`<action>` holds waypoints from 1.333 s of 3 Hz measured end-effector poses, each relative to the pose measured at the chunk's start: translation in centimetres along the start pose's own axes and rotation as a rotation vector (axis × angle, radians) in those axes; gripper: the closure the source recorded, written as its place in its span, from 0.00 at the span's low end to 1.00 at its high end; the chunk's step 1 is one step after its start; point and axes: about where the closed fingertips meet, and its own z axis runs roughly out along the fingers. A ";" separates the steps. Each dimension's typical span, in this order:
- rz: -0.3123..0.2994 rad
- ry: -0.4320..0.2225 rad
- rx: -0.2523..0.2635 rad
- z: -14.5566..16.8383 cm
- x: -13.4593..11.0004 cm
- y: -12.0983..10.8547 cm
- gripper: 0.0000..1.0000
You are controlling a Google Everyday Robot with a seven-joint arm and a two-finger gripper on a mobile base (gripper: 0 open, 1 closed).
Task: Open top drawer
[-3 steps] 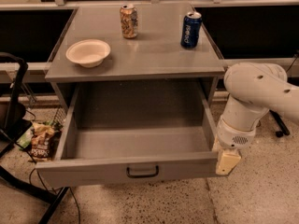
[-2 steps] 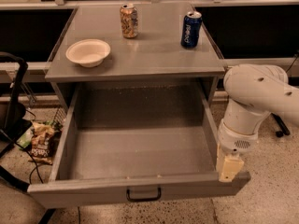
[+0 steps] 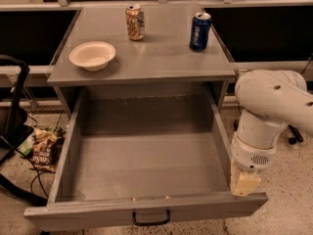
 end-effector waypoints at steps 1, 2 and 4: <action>0.000 0.000 0.001 0.0 0.0 0.0 0.57; 0.001 -0.006 0.026 -0.4 0.1 -0.2 0.36; -0.001 0.018 0.241 -10.5 1.4 0.1 0.00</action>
Offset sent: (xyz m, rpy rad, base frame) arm 0.0060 -0.0026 0.0074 0.0056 -0.0476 -0.0052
